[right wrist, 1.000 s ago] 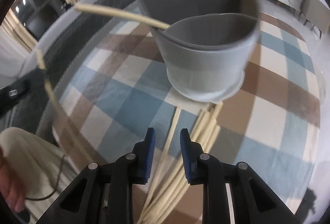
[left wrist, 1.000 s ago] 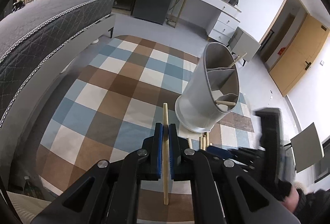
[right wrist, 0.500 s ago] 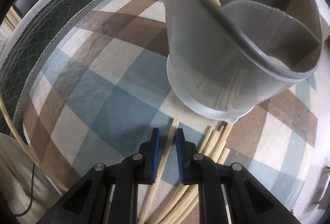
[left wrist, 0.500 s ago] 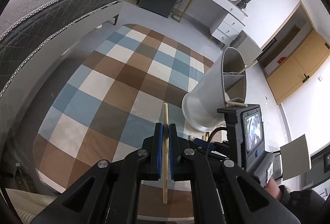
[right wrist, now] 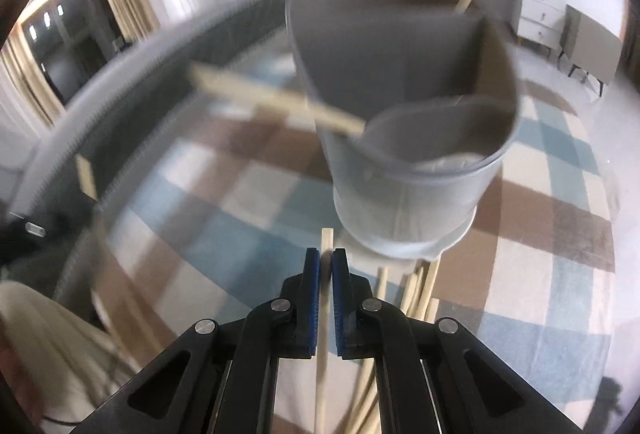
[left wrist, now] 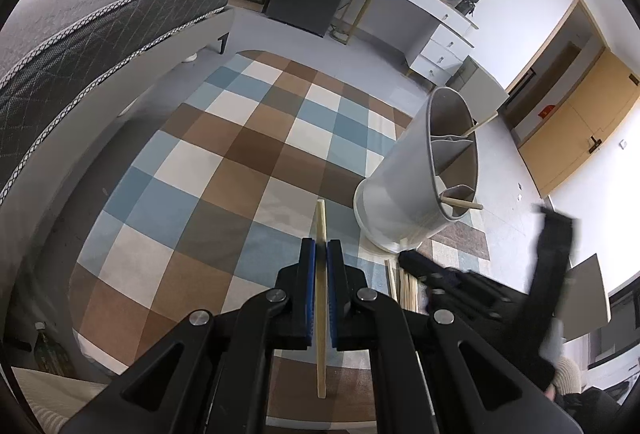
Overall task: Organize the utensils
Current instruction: 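Lift both held chopsticks and carry them above the grey holder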
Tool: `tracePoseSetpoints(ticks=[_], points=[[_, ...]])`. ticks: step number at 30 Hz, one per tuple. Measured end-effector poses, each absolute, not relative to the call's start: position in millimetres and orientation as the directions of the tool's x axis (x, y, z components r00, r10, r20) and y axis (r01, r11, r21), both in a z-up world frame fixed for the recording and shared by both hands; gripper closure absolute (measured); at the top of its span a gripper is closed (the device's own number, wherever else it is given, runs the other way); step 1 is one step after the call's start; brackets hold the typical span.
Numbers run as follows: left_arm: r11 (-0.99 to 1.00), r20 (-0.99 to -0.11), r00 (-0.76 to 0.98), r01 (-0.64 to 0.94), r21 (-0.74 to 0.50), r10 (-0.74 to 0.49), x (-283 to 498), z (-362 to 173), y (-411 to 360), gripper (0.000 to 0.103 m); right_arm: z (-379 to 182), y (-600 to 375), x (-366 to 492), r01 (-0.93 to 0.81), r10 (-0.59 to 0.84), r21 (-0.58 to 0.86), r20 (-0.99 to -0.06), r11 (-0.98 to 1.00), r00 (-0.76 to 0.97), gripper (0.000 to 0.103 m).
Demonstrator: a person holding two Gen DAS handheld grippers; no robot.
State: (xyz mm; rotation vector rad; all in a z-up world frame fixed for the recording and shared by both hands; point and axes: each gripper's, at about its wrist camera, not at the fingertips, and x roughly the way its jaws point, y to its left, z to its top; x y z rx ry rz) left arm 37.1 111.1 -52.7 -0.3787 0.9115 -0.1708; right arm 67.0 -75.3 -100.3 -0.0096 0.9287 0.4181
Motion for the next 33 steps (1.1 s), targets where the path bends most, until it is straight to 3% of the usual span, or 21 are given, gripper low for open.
tracePoseSetpoints(ticks=[10,33], points=[[0.947,-0.766,0.580,0.028,-0.321,-0.277,36,-50,88,0.102,-56,-114,17,-0.358,0.454,0.279,-0.578,0.891,0.678,0.098],[0.959,-0.817,0.502,0.130,-0.254,-0.284,33,-25,51,0.103,-13,-167,-12,-0.335,0.466,0.360,-0.382,0.870,0.798,0.098]])
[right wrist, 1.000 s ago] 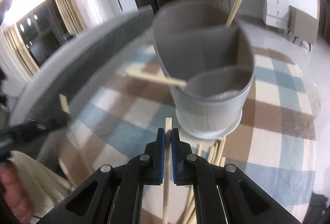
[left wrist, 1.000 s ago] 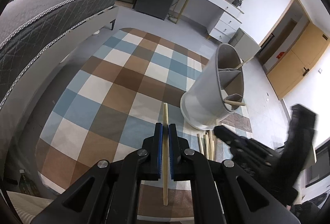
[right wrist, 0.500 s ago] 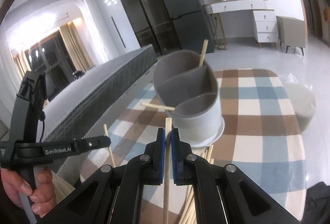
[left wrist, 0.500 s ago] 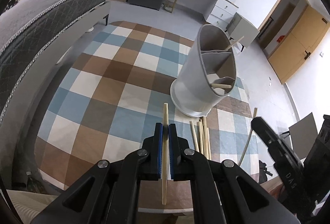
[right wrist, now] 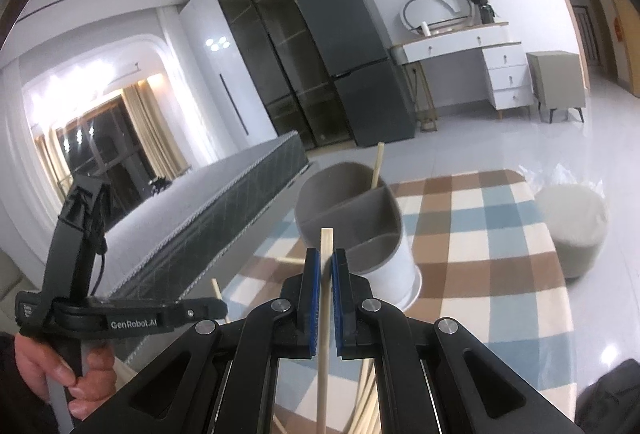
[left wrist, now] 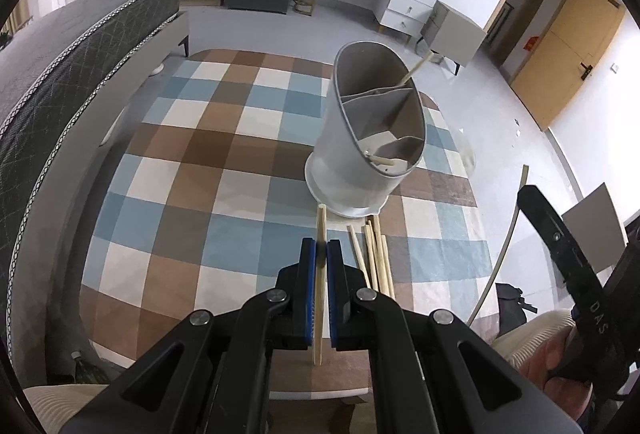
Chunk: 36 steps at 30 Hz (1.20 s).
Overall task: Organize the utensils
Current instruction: 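Lift both held chopsticks and carry them above the grey holder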
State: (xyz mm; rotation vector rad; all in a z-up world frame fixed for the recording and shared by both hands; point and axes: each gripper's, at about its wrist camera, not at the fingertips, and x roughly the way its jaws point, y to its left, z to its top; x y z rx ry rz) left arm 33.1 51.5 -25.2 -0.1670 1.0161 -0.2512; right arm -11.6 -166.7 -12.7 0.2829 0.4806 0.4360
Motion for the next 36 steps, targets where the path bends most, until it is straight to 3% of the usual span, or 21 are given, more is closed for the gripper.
tracePoseSetpoints(ticks=[20,30,36], points=[[0.909,-0.728,0.546,0.230,-0.347,-0.415,50,57,22,0.103,41,-199,19,-0.302,0.405,0.330,-0.310,0.894,0.860,0.098],[0.894,-0.636,0.633,0.248,-0.373,-0.440,92,122,28,0.103,117,-175,68,-0.414,0.449,0.221,-0.143,0.883,0.882,0.098],[0.901,-0.608,0.671,0.242,-0.361,-0.424,117,139,37,0.103,133,-152,105,-0.459,0.482,0.201,-0.084,0.866,0.872,0.098]])
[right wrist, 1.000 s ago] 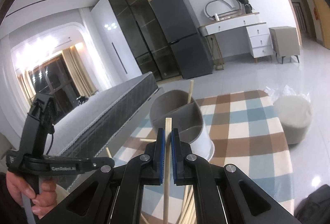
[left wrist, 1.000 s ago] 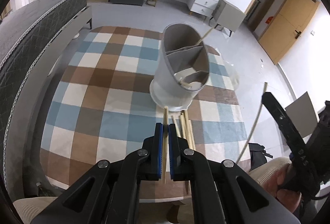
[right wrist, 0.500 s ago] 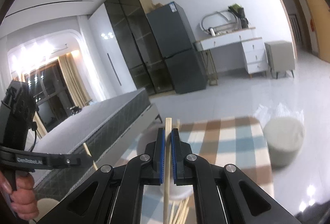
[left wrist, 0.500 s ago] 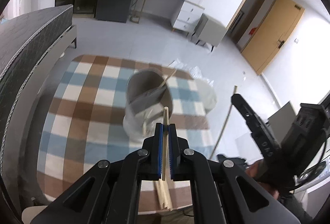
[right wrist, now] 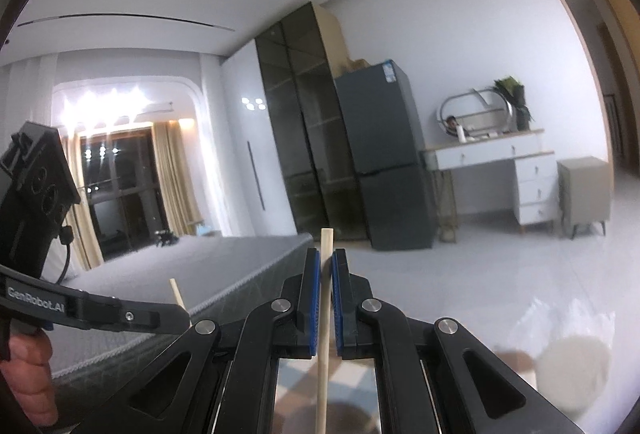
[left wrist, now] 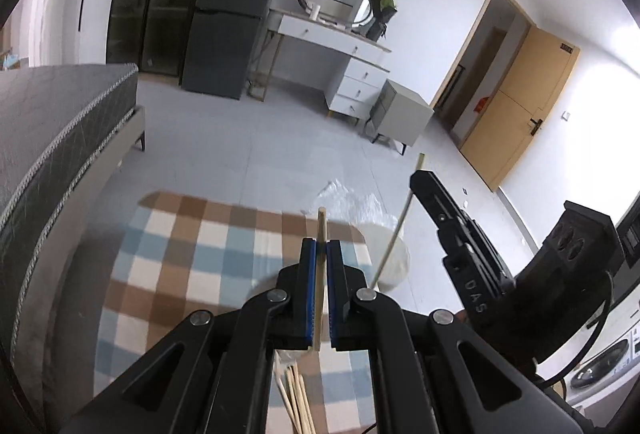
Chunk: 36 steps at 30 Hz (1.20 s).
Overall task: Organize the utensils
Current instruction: 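Lift both held chopsticks and carry them above the grey holder, then open the left tool over the holder while the right tool releases its chopstick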
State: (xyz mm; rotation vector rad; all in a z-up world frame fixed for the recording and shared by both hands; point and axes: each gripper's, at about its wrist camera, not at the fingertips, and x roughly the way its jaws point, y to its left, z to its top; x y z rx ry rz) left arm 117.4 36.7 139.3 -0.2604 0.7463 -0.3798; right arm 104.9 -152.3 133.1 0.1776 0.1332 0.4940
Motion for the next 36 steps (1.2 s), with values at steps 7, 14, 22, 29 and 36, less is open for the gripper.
tracePoseSetpoints(ticks=[7,14,22,29,36], points=[[0.922,-0.606,0.700,0.231,-0.310,-0.379,147,142,45,0.103,116,-130,141,-0.466,0.490,0.230,-0.055,0.854,0.870,0.098],[0.940,-0.636,0.694,0.208,-0.272,-0.338,168,114,44,0.103,73,-131,162,-0.390,0.441,0.320,-0.104,0.863,0.891,0.098],[0.942,-0.671,0.665,0.174,-0.288,-0.328,176,87,48,0.103,52,-135,166,-0.327,0.387,0.352,-0.116,0.877,0.915,0.098],[0.956,-0.666,0.688,0.170,-0.239,-0.289,168,81,42,0.103,51,-124,162,-0.331,0.377,0.290,-0.120,0.898,0.918,0.098],[0.944,-0.689,0.647,0.178,-0.279,-0.326,162,75,42,0.103,51,-123,155,-0.376,0.421,0.255,-0.156,0.891,0.893,0.098]])
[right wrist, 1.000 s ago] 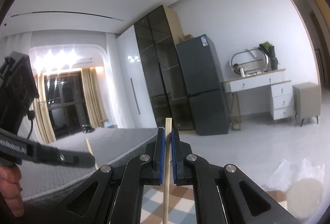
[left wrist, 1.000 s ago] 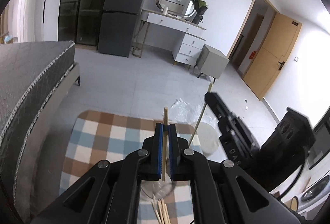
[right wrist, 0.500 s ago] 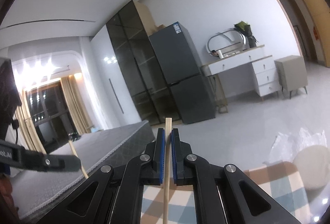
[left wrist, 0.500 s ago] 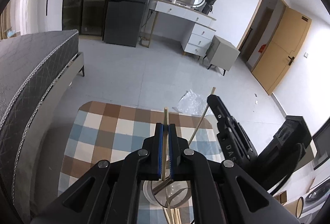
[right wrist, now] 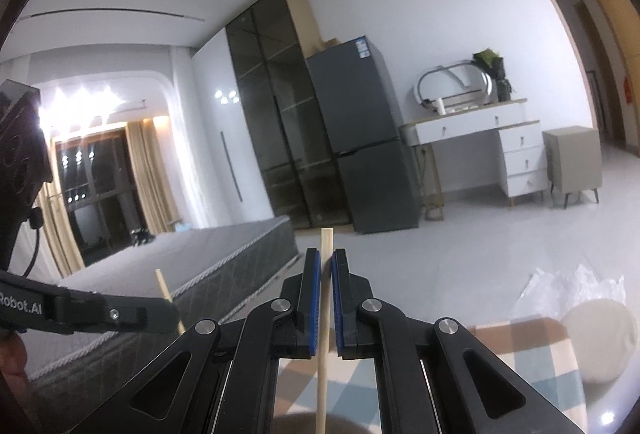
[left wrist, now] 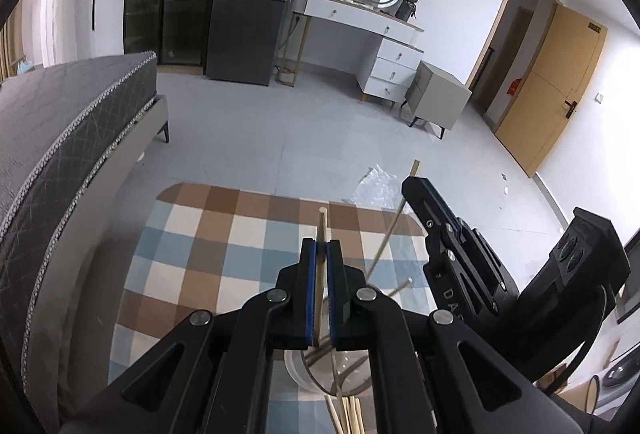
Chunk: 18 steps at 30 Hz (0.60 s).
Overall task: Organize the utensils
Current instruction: 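Open the left tool over the holder while the right tool releases its chopstick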
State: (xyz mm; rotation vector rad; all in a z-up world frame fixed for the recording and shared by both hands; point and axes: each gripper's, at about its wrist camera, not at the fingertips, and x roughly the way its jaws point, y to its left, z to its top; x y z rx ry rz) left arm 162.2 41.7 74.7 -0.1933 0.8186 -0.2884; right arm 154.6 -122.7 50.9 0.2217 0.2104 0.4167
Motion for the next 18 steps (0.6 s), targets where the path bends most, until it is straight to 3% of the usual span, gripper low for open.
tracePoseSetpoints(ticks=[12,18], points=[[0.911,-0.760,0.503,0.240,-0.334,-0.412,149,52,39,0.102,40,-137,124,-0.407,0.461,0.231,-0.282,0.884,0.841,0.094],[0.933,-0.749,0.557,0.183,-0.311,-0.359,122,71,48,0.077,48,-163,91,-0.365,0.434,0.263,-0.290,0.893,0.853,0.071]])
